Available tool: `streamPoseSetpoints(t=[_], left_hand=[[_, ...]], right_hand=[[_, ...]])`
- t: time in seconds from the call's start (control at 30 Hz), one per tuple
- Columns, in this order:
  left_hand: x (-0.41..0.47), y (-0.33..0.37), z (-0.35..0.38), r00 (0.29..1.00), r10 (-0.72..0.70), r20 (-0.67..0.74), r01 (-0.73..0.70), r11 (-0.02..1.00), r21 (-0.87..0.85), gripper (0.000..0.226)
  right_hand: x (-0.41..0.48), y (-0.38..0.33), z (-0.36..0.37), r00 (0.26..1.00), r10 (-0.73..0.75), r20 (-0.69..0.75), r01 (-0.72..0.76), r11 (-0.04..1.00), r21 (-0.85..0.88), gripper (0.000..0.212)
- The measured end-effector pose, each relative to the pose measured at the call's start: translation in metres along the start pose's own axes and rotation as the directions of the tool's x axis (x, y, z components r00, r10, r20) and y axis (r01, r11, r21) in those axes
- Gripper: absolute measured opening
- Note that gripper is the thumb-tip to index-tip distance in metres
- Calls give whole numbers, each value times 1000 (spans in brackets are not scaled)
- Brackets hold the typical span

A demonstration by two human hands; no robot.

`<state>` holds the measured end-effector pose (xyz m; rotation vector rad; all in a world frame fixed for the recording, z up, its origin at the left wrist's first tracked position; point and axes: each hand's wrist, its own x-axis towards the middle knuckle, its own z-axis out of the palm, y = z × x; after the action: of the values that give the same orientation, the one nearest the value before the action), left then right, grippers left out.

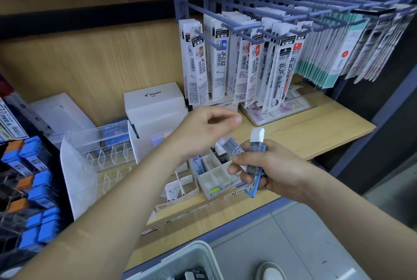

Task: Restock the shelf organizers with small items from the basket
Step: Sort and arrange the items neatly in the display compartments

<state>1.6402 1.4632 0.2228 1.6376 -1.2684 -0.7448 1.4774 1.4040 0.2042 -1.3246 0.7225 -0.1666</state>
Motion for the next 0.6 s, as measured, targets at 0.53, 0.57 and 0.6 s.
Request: streamPoseSetpoints(t=[0.53, 0.57, 0.6], left_hand=[[-5, -5, -6, 978, -175, -114, 110, 896, -430, 8], [-5, -5, -9, 971, -183, -155, 96, 889, -448, 10], [-5, -6, -12, 965, -179, -192, 76, 891, -448, 11]], right_hand=[[-1, 0, 4, 987, -71, 143, 105, 964, -245, 21], [-1, 0, 4, 988, -66, 138, 100, 961, -259, 24], [-1, 0, 3, 991, -62, 118, 92, 961, -262, 25]])
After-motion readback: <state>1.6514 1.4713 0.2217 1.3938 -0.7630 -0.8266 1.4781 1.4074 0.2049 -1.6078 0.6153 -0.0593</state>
